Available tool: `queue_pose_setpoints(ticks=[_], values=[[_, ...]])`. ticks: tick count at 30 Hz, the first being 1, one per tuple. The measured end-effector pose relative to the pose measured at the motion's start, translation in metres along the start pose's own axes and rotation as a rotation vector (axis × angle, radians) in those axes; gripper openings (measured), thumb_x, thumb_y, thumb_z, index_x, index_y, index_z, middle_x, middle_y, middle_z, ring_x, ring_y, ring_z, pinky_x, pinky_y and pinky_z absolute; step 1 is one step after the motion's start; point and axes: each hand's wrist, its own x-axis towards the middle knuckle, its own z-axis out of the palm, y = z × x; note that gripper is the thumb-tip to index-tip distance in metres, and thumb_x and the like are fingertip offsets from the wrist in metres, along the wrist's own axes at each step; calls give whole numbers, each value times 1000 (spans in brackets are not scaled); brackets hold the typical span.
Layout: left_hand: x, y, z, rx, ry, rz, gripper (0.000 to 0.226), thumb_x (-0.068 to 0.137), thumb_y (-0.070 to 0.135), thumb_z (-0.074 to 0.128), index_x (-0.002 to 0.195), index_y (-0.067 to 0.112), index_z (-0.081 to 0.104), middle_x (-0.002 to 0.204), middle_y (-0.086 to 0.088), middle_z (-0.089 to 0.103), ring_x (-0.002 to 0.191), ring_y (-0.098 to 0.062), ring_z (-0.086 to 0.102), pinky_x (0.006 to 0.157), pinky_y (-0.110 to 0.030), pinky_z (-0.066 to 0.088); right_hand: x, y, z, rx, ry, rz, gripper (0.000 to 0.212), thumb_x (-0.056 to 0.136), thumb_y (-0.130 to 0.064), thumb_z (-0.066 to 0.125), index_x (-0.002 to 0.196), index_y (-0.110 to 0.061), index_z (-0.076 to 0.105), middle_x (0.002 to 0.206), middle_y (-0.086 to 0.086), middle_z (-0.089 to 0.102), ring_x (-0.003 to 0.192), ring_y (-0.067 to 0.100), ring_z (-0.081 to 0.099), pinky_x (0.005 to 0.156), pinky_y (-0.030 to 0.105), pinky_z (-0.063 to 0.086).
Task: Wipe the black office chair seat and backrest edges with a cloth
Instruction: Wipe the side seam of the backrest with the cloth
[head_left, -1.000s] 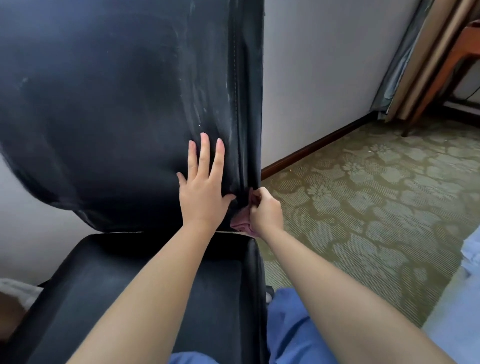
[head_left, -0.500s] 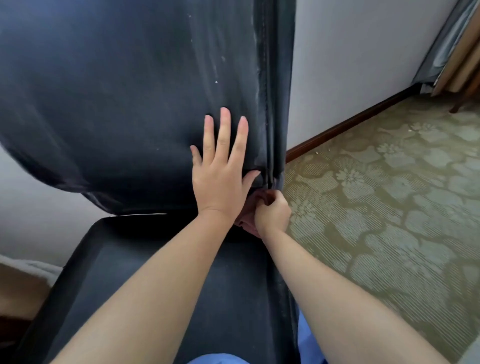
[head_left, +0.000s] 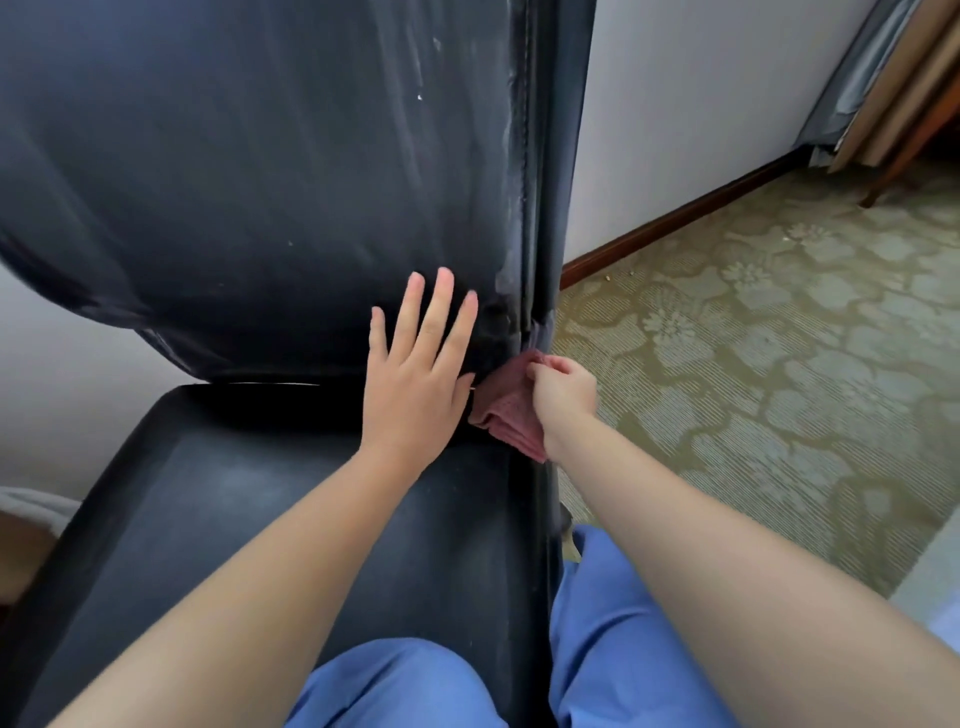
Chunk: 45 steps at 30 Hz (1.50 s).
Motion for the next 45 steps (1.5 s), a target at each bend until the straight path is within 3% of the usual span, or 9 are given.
queue_pose_setpoints(ticks=[9,16,20,24,29,34,37,41,45], values=[[-26,-2,28,22,-94,53,65,86,19,52,144,7,28,154,-10,15,142,-32,16,108,-60,26,-4,11,11,368,-157,-15,18,89,-13,61,107,-10,65,106,11,68,100,25,65,90,40,53],[-36,-6,54,-148,-195,66,55,84,20,47,135,0,47,136,-14,53,121,-27,45,97,-45,47,8,12,32,268,69,-215,10,89,-15,62,82,-21,63,89,-3,67,90,14,63,84,26,51],[-40,-1,69,-220,-301,-42,55,85,23,51,134,-2,48,131,-17,56,114,-33,56,92,-44,50,19,11,39,151,164,-258,9,89,-19,61,91,-16,69,90,-2,69,86,13,62,77,24,47],[-35,2,80,-241,-302,-87,55,85,20,56,134,-3,47,133,-19,53,117,-36,54,94,-46,48,30,13,43,31,185,-216,12,88,-26,61,80,-18,66,82,-2,67,79,14,61,69,23,42],[-37,4,83,-261,-325,-105,53,84,19,44,134,2,49,137,-17,48,119,-34,50,95,-46,47,44,28,40,-40,171,74,13,85,-23,66,89,-12,70,91,6,69,88,25,64,82,34,52],[-39,7,84,-287,-264,-171,58,80,16,37,137,5,45,137,-17,47,120,-31,45,94,-45,46,35,23,33,-67,130,-301,25,86,-22,62,63,-12,60,62,0,57,62,12,49,64,30,44],[-40,8,84,-289,-253,-182,60,80,15,36,139,6,42,138,-17,47,119,-29,44,93,-45,47,33,19,31,-19,147,-469,25,85,-21,62,67,-3,59,63,11,58,62,11,46,63,33,42],[-40,8,85,-301,-272,-193,63,79,16,34,140,7,40,137,-17,47,117,-31,46,89,-44,49,36,21,36,-99,173,-337,15,87,-29,62,75,-19,64,67,-7,60,68,10,55,63,23,37],[-40,8,86,-322,-307,-224,63,80,18,32,142,10,37,137,-15,47,115,-31,50,85,-44,52,48,38,38,-197,182,-61,13,85,-34,62,76,-25,65,78,-4,64,85,20,62,74,29,48]])
